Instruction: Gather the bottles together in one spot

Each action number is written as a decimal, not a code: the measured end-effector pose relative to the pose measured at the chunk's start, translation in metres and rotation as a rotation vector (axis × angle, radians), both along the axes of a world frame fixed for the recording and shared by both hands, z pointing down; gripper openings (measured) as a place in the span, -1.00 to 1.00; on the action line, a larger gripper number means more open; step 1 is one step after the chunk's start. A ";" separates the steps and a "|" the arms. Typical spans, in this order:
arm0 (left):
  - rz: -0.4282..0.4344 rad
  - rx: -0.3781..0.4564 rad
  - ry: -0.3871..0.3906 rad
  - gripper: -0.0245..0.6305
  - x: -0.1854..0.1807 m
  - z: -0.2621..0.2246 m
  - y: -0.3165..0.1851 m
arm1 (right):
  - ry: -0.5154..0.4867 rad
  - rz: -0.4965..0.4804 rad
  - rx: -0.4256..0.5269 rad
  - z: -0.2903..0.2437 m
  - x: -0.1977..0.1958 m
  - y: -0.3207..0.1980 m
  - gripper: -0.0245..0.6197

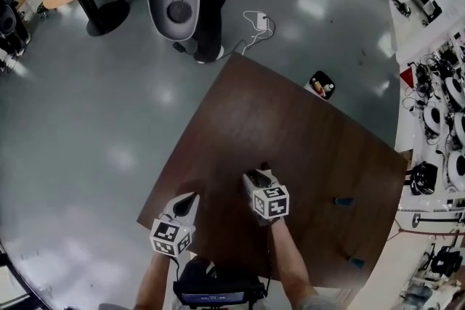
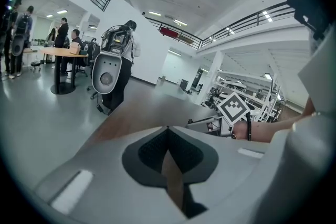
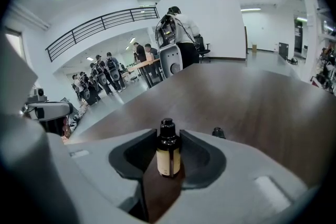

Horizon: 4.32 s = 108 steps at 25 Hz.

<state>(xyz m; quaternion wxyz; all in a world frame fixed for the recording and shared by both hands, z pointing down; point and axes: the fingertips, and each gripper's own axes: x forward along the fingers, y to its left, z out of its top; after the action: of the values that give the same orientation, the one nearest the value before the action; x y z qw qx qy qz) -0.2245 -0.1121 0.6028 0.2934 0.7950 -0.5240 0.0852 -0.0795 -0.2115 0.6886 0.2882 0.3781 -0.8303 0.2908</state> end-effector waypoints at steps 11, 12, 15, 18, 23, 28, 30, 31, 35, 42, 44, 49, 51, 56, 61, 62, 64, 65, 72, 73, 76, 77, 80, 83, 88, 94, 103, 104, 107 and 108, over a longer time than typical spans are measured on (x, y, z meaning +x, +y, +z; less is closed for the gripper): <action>0.045 0.011 -0.006 -0.92 0.014 -0.008 0.009 | -0.072 0.033 0.146 -0.032 0.013 0.017 -0.51; 0.050 0.013 -0.007 -0.92 0.015 -0.009 0.011 | -0.084 0.036 0.166 -0.037 0.014 0.020 -0.51; 0.070 0.019 -0.009 -0.92 0.022 -0.011 0.014 | -0.098 0.047 0.203 -0.045 0.022 0.032 -0.51; 0.095 0.029 -0.010 -0.92 0.031 -0.013 0.016 | -0.108 0.066 0.225 -0.047 0.030 0.044 -0.51; 0.144 0.037 -0.013 -0.92 0.044 -0.016 0.026 | -0.131 0.105 0.259 -0.053 0.041 0.069 -0.51; 0.185 0.043 -0.022 -0.92 0.054 -0.013 0.038 | -0.148 0.132 0.280 -0.050 0.046 0.096 -0.51; 0.198 0.043 -0.022 -0.92 0.059 -0.013 0.043 | -0.168 0.129 0.311 -0.053 0.047 0.106 -0.51; 0.201 0.041 -0.022 -0.92 0.060 -0.013 0.044 | -0.174 0.123 0.333 -0.054 0.047 0.111 -0.51; 0.211 0.037 -0.032 -0.92 0.061 -0.012 0.050 | -0.174 0.121 0.362 -0.048 0.046 0.130 -0.51; 0.226 0.051 -0.033 -0.92 0.062 -0.004 0.062 | -0.176 0.127 0.368 -0.036 0.044 0.153 -0.51; 0.234 0.051 -0.032 -0.92 0.065 -0.001 0.066 | -0.178 0.124 0.376 -0.036 0.043 0.157 -0.51; 0.247 0.052 -0.031 -0.92 0.069 0.005 0.071 | -0.163 0.095 0.387 -0.033 0.037 0.163 -0.51; 0.250 0.052 -0.034 -0.92 0.069 0.009 0.073 | -0.161 0.091 0.389 -0.030 0.036 0.164 -0.51; 0.245 0.044 -0.041 -0.92 0.068 0.012 0.073 | -0.148 0.102 0.376 -0.021 0.039 0.168 -0.51; 0.239 0.044 -0.039 -0.92 0.068 0.012 0.075 | -0.136 0.092 0.395 -0.022 0.042 0.173 -0.51; 0.239 0.046 -0.039 -0.92 0.069 0.012 0.074 | -0.133 0.086 0.398 -0.022 0.042 0.174 -0.51; 0.241 0.048 -0.039 -0.92 0.070 0.012 0.073 | -0.133 0.075 0.399 -0.022 0.040 0.177 -0.51; 0.242 0.047 -0.039 -0.92 0.071 0.013 0.073 | -0.134 0.073 0.402 -0.022 0.040 0.178 -0.51; 0.252 0.042 -0.041 -0.92 0.074 0.014 0.080 | -0.130 0.081 0.405 -0.018 0.044 0.186 -0.49; 0.252 0.042 -0.041 -0.92 0.075 0.014 0.080 | -0.130 0.081 0.406 -0.017 0.045 0.187 -0.46; 0.255 0.044 -0.042 -0.92 0.076 0.015 0.080 | -0.128 0.095 0.411 -0.015 0.047 0.186 -0.44; 0.256 0.045 -0.040 -0.92 0.076 0.015 0.080 | -0.129 0.101 0.409 -0.014 0.048 0.187 -0.41; 0.258 0.049 -0.039 -0.92 0.077 0.013 0.082 | -0.145 0.114 0.409 -0.017 0.050 0.188 -0.26; 0.258 0.051 -0.041 -0.92 0.077 0.012 0.083 | -0.170 0.119 0.399 -0.021 0.049 0.190 -0.18; 0.258 0.052 -0.040 -0.92 0.077 0.008 0.088 | -0.170 0.133 0.398 -0.027 0.056 0.195 -0.16; 0.263 0.055 -0.028 -0.92 0.081 0.000 0.087 | -0.173 0.165 0.410 -0.048 0.064 0.202 -0.26; 0.293 0.102 -0.022 -0.92 0.089 -0.021 0.088 | -0.180 0.223 0.450 -0.079 0.080 0.208 -0.88; 0.299 0.106 -0.023 -0.92 0.089 -0.021 0.089 | -0.180 0.225 0.457 -0.083 0.081 0.208 -0.91; 0.309 0.109 -0.023 -0.92 0.090 -0.026 0.092 | -0.183 0.230 0.461 -0.095 0.081 0.210 -0.91; 0.309 0.110 -0.022 -0.92 0.089 -0.029 0.093 | -0.186 0.230 0.460 -0.098 0.080 0.211 -0.91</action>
<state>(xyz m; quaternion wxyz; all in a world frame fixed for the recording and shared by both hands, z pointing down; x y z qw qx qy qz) -0.1352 -0.0191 0.5742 0.2269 0.8801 -0.4027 0.1091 0.0009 -0.0001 0.5901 0.0821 0.4970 -0.8491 0.1587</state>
